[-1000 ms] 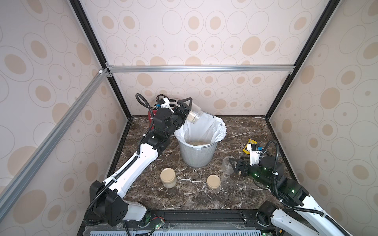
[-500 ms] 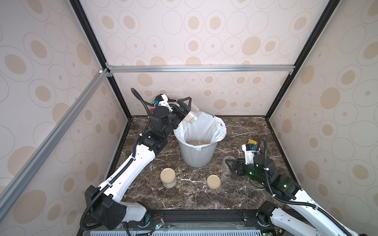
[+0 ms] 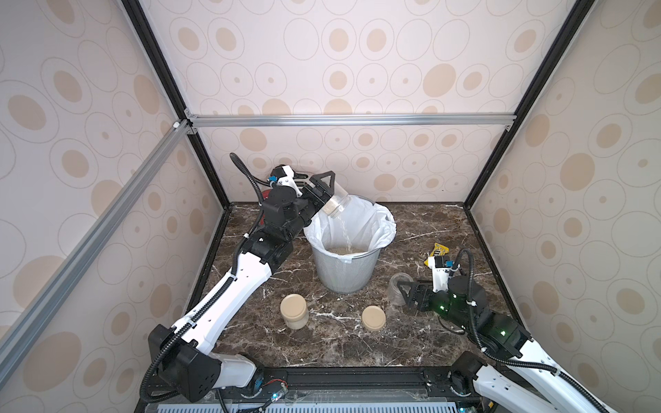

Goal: Empty moldy rice from jars
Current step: Pour the moldy rice from the jar into the trash bin.

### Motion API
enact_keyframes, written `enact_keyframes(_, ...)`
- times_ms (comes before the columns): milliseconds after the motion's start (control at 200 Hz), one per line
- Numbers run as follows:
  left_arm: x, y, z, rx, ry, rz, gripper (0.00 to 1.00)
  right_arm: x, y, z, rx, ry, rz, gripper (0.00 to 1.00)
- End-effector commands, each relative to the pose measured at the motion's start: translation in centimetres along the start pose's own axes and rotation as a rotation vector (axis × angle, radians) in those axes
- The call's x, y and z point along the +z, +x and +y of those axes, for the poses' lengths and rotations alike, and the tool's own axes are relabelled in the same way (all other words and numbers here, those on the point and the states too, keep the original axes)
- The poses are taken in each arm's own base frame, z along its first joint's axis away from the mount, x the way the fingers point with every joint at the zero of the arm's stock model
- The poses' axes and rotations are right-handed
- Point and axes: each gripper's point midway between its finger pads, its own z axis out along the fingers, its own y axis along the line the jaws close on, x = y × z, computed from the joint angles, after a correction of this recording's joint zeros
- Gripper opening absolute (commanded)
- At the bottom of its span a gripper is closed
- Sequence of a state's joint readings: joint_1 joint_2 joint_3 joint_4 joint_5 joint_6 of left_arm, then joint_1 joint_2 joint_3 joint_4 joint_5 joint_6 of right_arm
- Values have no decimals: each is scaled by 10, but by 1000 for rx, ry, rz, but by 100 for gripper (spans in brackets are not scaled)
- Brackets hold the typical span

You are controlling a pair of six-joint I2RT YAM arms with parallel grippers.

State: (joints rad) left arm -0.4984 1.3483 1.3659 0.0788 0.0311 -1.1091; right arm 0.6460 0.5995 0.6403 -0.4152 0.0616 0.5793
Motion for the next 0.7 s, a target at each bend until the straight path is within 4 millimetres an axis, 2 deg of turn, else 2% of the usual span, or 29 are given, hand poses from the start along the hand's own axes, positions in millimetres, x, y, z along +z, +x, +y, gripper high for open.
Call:
enact_keyframes(0, -22, -37, -48, 10, 125, -105, 46, -2, -1, -2, 7, 12, -9, 84)
enact_keyframes(696, -29, -41, -53, 51, 128, -117, 46, -3, -1, -3, 24, 12, -14, 84)
